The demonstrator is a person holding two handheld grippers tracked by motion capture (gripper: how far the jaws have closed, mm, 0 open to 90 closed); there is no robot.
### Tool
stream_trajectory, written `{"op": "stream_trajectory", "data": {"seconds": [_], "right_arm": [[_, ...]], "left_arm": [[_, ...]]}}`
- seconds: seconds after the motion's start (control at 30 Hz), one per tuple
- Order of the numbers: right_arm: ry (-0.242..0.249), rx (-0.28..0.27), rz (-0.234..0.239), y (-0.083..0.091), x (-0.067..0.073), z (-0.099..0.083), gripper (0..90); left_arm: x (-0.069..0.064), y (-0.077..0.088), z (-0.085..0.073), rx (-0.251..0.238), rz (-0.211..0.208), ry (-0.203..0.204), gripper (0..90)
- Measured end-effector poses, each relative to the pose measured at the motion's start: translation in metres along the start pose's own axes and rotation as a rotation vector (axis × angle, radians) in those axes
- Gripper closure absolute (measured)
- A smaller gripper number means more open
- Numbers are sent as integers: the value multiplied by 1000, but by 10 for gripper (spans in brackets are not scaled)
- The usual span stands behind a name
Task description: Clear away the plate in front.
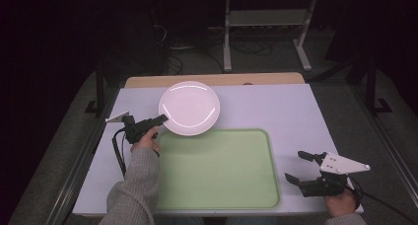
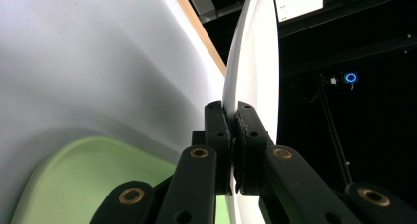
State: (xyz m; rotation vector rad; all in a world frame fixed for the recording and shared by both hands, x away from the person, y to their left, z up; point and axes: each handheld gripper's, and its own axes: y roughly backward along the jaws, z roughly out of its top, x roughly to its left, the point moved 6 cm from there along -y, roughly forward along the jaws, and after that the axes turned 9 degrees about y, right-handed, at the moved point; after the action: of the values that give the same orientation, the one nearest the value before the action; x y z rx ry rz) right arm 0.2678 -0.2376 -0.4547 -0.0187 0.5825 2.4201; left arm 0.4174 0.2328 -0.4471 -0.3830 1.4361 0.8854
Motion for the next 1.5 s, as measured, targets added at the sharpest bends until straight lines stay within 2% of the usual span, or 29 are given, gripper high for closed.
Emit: {"op": "stream_trajectory", "data": {"seconds": [0.47, 1.27, 1.5], "right_arm": [[5, 2, -3, 0, 0, 0, 134], [5, 5, -7, 0, 1, 1, 134], [7, 3, -8, 0, 1, 1, 134]], "left_arm": [[9, 11, -11, 30, 17, -36, 865], [21, 32, -33, 85, 6, -76, 865], [19, 34, -42, 108, 6, -99, 864]]}}
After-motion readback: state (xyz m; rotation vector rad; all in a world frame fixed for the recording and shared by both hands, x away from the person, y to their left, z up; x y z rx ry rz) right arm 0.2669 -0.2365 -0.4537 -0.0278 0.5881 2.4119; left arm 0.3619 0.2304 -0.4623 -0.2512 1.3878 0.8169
